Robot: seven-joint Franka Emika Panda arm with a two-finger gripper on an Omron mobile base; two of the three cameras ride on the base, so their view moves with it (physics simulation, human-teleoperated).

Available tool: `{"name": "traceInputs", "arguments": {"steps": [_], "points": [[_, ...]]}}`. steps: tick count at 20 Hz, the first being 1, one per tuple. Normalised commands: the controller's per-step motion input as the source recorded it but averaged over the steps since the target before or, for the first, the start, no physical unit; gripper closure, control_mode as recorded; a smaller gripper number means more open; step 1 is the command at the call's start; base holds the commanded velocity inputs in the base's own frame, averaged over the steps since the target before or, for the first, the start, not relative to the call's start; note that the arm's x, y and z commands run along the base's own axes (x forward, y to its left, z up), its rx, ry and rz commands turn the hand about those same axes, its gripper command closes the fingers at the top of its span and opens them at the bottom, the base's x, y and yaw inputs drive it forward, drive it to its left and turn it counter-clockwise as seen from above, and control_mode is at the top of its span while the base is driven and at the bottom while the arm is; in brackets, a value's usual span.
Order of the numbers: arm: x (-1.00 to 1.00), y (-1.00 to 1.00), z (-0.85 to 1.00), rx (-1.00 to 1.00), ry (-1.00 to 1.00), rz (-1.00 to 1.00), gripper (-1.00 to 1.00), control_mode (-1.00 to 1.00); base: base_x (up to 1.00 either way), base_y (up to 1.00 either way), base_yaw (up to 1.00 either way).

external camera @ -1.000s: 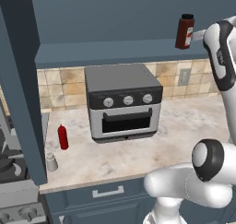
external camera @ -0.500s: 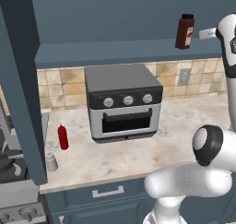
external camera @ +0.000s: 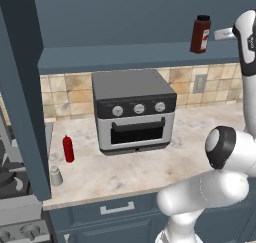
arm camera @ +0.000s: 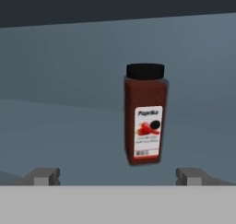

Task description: Collect the paprika, ketchup, and shaker from the cabinet and place them next to the stove.

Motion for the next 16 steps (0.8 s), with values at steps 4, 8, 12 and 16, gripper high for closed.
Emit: {"name": "traceInputs", "arguments": {"steps": [4, 8, 12, 16], "points": [[0.32, -0.02, 0.00, 0.00, 0.01, 0.00, -1.00, -1.00, 0.00, 0.00, 0.00], [0.32, -0.10, 0.00, 0.00, 0.01, 0.02, -1.00, -1.00, 0.00, 0.00, 0.00], [0.25, -0.16, 0.00, 0.00, 0.00, 0.03, -1.00, -1.00, 0.00, 0.00, 0.00], [0.20, -0.16, 0.00, 0.00, 0.00, 0.04, -1.00, -1.00, 0.00, 0.00, 0.00]]}}
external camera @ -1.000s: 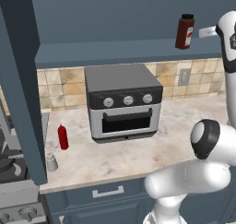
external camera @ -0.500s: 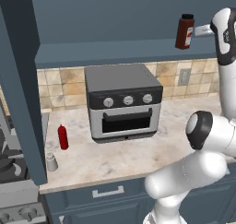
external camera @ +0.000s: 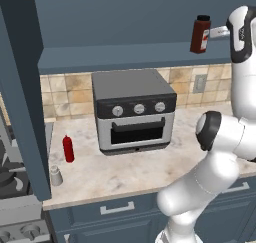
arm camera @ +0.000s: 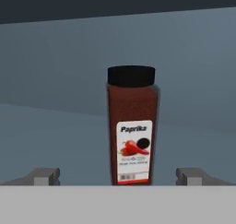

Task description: Collect the paprika, ketchup, and shaker from the cabinet and place them next to the stove.

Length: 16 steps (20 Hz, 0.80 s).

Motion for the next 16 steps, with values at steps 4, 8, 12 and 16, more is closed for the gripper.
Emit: {"name": "traceInputs", "arguments": {"steps": [4, 8, 12, 16], "points": [[0.21, -0.10, 0.00, 0.00, 0.00, 0.04, -1.00, -1.00, 0.00, 0.00, 0.00], [0.22, -0.04, 0.00, 0.00, 0.00, 0.04, -1.00, -1.00, 0.00, 0.00, 0.00], [0.23, 0.00, 0.00, 0.00, 0.02, 0.01, -1.00, -1.00, 0.00, 0.00, 0.00], [0.22, 0.00, 0.00, 0.00, 0.02, 0.01, -1.00, -1.00, 0.00, 0.00, 0.00]]}}
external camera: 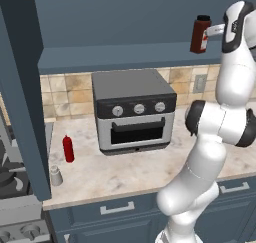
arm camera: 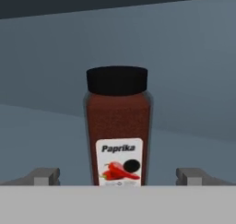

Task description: Collect the paprika, ketchup, and shaker from the cabinet and place them next to the stove.

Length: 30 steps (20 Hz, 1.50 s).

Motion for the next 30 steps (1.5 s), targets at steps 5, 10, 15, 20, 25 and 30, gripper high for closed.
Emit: {"name": "traceInputs", "arguments": {"steps": [5, 10, 15, 20, 25, 30], "points": [[0.17, 0.00, 0.00, 0.00, 0.00, 0.01, -1.00, -1.00, 0.00, 0.00, 0.00], [0.13, 0.00, 0.00, 0.00, 0.02, 0.00, -1.00, -1.00, 0.00, 0.00, 0.00], [0.08, 0.00, -0.01, 0.00, 0.03, 0.00, -1.00, -1.00, 0.00, 0.00, 0.00], [0.07, 0.07, -0.02, 0.00, 0.04, 0.00, -1.00, -1.00, 0.00, 0.00, 0.00], [0.08, 0.18, -0.03, 0.00, 0.05, 0.00, -1.00, -1.00, 0.00, 0.00, 0.00], [0.04, 0.12, 0.00, 0.00, 0.03, 0.00, -1.00, -1.00, 0.00, 0.00, 0.00]]}}
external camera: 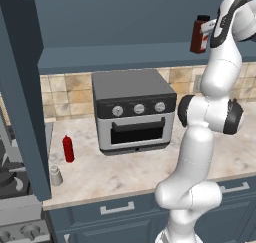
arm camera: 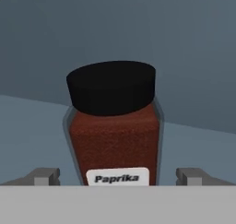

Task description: Collect the paprika, ketchup, and shaker from the cabinet and place them next to the stove.

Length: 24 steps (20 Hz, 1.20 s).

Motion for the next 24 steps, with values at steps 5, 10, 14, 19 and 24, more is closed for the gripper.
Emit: {"name": "traceInputs", "arguments": {"steps": [5, 10, 14, 19, 24], "points": [[0.01, 0.02, 0.00, 0.00, 0.00, 0.00, -1.00, -1.00, 0.00, 0.00, 0.00], [0.00, 0.00, 0.00, 0.00, 0.00, 0.00, -1.00, -1.00, 0.00, 0.00, 0.00], [0.02, 0.00, 0.00, 0.00, 0.00, 0.00, -1.00, -1.00, 0.00, 0.00, 0.00], [0.06, 0.00, 0.00, 0.00, 0.01, 0.00, -1.00, -1.00, 0.00, 0.00, 0.00], [0.06, 0.00, 0.00, 0.00, 0.01, 0.00, -1.00, -1.00, 0.00, 0.00, 0.00]]}}
